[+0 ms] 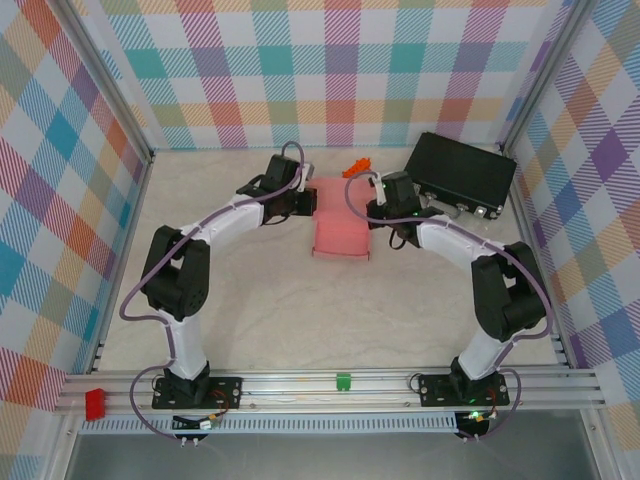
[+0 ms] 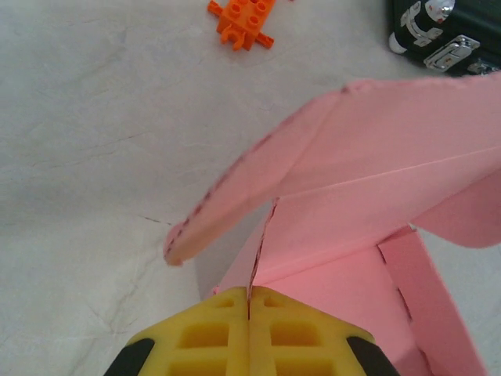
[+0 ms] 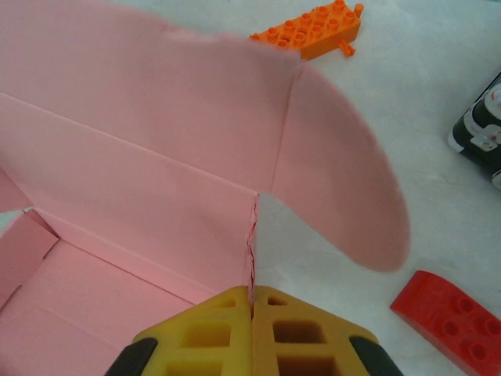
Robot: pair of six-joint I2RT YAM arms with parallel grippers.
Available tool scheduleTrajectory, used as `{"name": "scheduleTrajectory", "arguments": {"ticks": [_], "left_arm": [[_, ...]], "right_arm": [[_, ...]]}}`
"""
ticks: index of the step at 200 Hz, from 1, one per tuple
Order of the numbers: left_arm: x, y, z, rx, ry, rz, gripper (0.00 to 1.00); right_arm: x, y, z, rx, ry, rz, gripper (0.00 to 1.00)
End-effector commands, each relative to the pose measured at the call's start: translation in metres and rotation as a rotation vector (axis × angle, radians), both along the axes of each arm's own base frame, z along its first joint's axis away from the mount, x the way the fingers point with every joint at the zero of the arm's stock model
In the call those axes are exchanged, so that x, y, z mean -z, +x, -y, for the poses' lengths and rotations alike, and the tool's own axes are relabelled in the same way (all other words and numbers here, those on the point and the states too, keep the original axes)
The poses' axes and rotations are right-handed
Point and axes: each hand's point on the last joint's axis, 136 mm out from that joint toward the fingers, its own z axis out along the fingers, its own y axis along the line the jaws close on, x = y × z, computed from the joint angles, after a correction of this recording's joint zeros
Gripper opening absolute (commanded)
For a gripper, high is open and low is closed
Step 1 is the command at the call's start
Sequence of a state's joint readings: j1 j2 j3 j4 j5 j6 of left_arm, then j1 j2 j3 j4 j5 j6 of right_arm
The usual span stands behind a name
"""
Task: Fold the paper box
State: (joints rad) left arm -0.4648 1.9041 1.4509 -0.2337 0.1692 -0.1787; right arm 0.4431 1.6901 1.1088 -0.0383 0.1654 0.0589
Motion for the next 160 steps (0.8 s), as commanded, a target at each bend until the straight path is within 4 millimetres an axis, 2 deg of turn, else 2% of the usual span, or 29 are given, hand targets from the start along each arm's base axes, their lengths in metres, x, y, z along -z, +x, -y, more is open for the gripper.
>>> {"name": "scheduleTrajectory", "arguments": {"ticks": [1,91,160], "left_arm": [[-0.034,0.002,0.005,-0.067,-0.078,0.106,0.00],[-0.035,-0.012,-0.001,-0.171,-0.107,0.209,0.00],[-0.022,-0.021,-0.001,-0.224,-0.111,0.225,0.00]], "right_arm": [[-0.020,0.002,-0.004,0.070,0.042,0.095,0.02],[-0.027,-0.008,-0.015,0.138,0.041,0.188,0.01],[-0.017,-0.013,-0.027,0.150,0.051,0.199,0.01]]}}
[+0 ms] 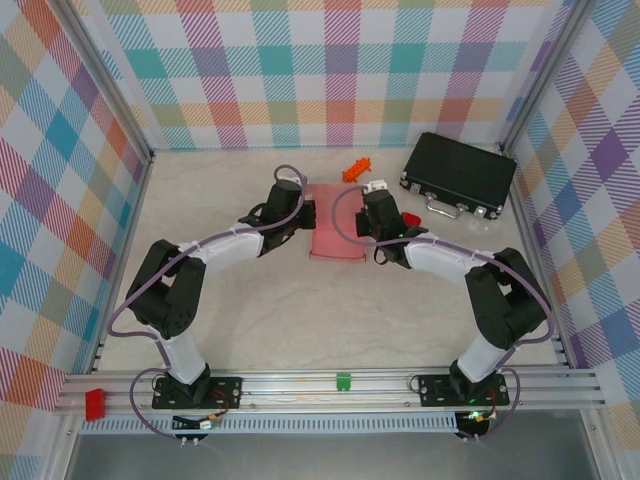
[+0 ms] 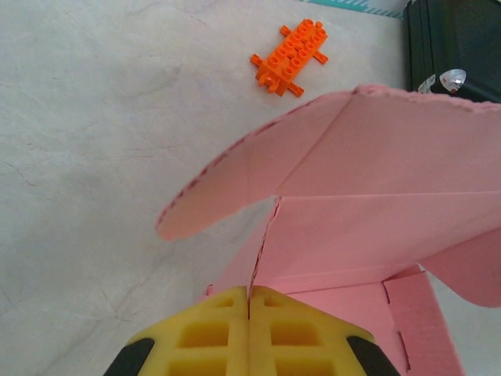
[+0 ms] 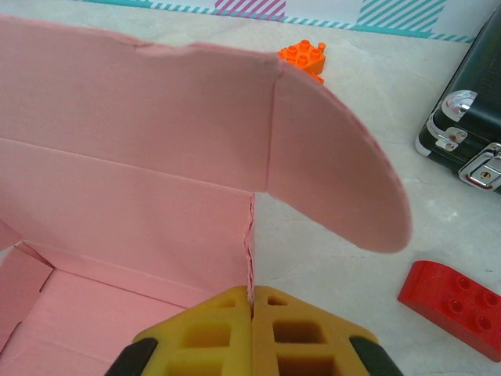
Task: Fold the paper box
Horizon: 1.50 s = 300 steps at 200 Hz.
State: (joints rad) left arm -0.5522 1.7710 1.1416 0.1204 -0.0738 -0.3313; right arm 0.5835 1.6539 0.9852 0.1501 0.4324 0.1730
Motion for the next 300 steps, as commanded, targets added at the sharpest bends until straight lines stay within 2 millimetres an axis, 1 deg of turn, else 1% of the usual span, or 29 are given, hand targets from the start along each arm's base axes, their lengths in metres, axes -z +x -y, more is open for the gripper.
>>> {"name": "scheduleTrajectory", "arguments": {"ticks": [1,63,95,157,177,183,197,237,296,300], "left_arm": [[-0.022,-0.003,0.005,-0.024,-0.055,0.065,0.00],[-0.019,-0.011,-0.001,-0.072,-0.053,0.090,0.00],[-0.016,-0.015,-0.005,-0.097,-0.051,0.096,0.00],[-0.008,-0.026,-0.006,-0.117,-0.036,0.111,0.00],[-0.007,-0.030,-0.006,-0.123,-0.042,0.119,0.00],[-0.006,-0.032,-0.006,-0.124,-0.043,0.117,0.00],[-0.004,-0.035,-0.006,-0.128,-0.041,0.119,0.00],[-0.004,-0.042,-0.009,-0.149,-0.040,0.142,0.00],[-0.002,-0.051,-0.006,-0.154,-0.043,0.146,0.00],[-0.003,-0.051,-0.006,-0.153,-0.045,0.147,0.01]], "right_arm": [[-0.012,0.002,-0.011,0.007,0.051,0.062,0.01],[-0.005,-0.001,-0.021,-0.001,0.036,0.089,0.00],[0.002,-0.003,-0.023,-0.003,0.034,0.088,0.00],[0.015,-0.007,-0.029,-0.007,0.018,0.087,0.00],[0.018,-0.009,-0.029,0.002,0.008,0.090,0.00],[0.018,-0.010,-0.029,0.007,0.006,0.093,0.02],[0.020,-0.011,-0.028,0.021,0.000,0.099,0.02],[0.022,-0.017,-0.027,0.051,-0.010,0.112,0.01],[0.023,-0.025,-0.024,0.088,-0.018,0.129,0.00],[0.023,-0.026,-0.024,0.090,-0.018,0.131,0.00]]}}
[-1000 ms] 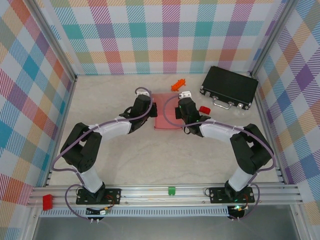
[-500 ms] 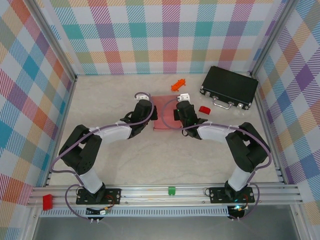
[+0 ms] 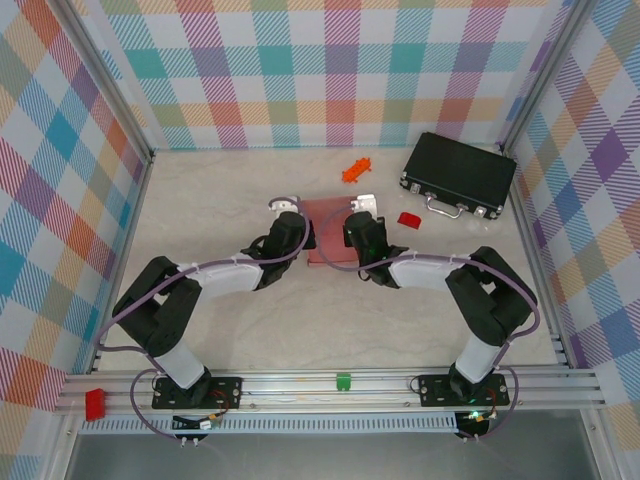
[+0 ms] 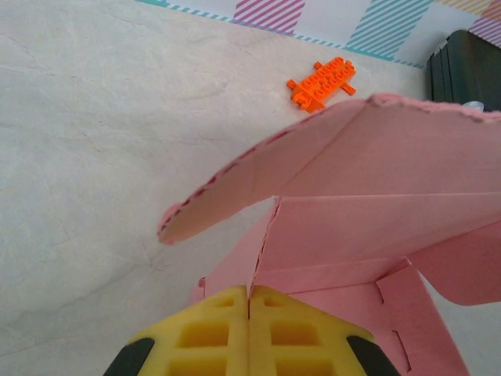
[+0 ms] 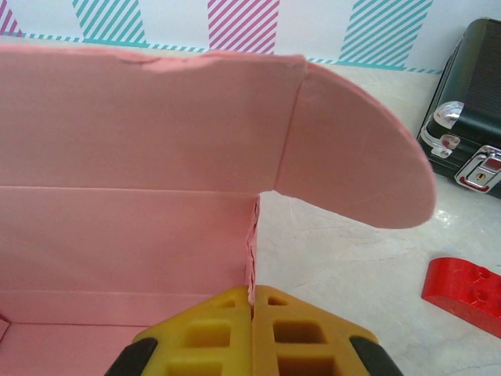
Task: Fold the paper box
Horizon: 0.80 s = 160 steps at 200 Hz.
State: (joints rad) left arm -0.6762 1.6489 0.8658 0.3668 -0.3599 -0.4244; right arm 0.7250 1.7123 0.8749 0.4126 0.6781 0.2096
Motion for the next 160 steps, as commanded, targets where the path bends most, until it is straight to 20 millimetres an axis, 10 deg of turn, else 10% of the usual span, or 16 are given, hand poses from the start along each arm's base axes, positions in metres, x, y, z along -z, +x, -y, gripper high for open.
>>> {"name": "scheduleTrajectory", "arguments": {"ticks": [1,160], "left_arm": [[-0.009,-0.010,0.008,0.017,-0.036,0.018,0.02],[0.005,-0.028,0.013,0.033,-0.103,-0.033,0.10]], "right_arm": [[0.012,-0.010,-0.002,0.007,-0.005,-0.017,0.00],[0.020,-0.026,-0.005,0.030,-0.014,0.004,0.00]]}}
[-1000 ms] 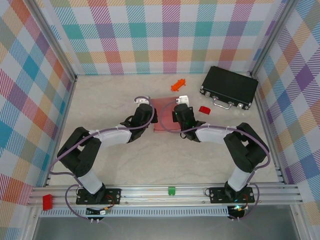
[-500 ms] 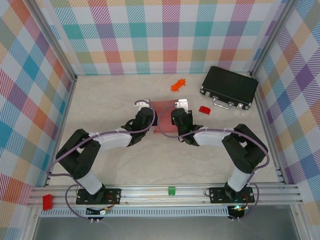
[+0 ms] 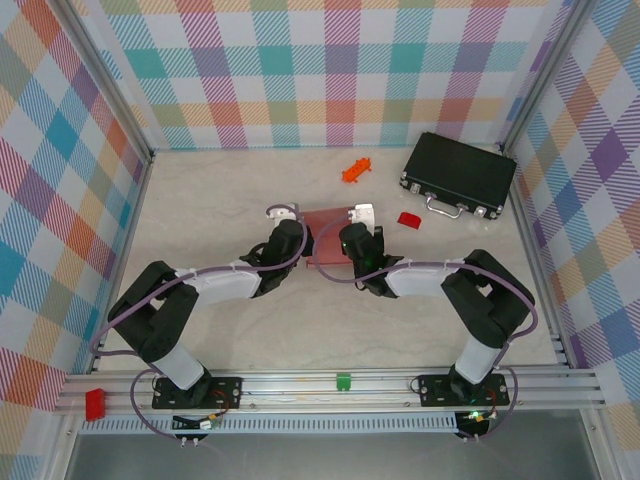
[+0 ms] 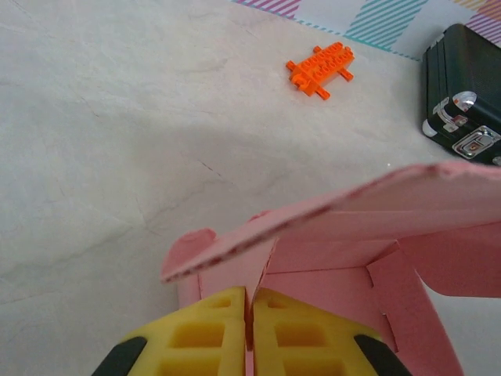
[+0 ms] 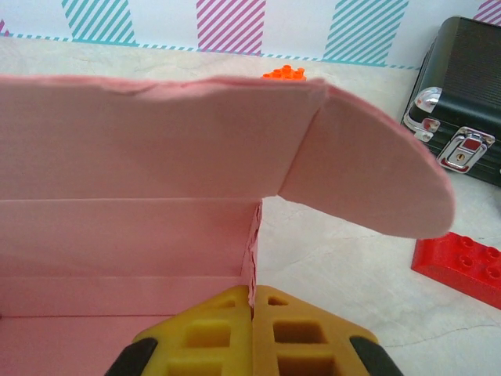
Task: Fold the paper box
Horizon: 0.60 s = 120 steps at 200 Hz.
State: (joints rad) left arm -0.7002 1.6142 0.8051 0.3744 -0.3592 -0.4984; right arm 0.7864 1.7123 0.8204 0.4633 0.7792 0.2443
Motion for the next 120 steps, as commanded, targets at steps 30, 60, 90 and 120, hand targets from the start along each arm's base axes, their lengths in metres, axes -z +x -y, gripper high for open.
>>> {"name": "scheduleTrajectory", "arguments": {"ticks": [30,60,90,120], "left_arm": [[-0.001,-0.012,0.014,0.052,-0.061,-0.011,0.11],[0.005,-0.015,0.012,0.052,-0.059,-0.024,0.10],[0.012,-0.020,0.010,0.050,-0.060,-0.040,0.09],[0.017,-0.024,0.009,0.054,-0.056,-0.053,0.07]], "right_arm": [[0.013,-0.010,-0.003,-0.010,-0.011,-0.023,0.00],[0.016,-0.013,-0.004,-0.012,-0.015,-0.030,0.00],[0.020,-0.018,-0.003,-0.003,-0.021,-0.035,0.00],[0.024,-0.024,-0.001,0.006,-0.022,-0.041,0.00]]}}
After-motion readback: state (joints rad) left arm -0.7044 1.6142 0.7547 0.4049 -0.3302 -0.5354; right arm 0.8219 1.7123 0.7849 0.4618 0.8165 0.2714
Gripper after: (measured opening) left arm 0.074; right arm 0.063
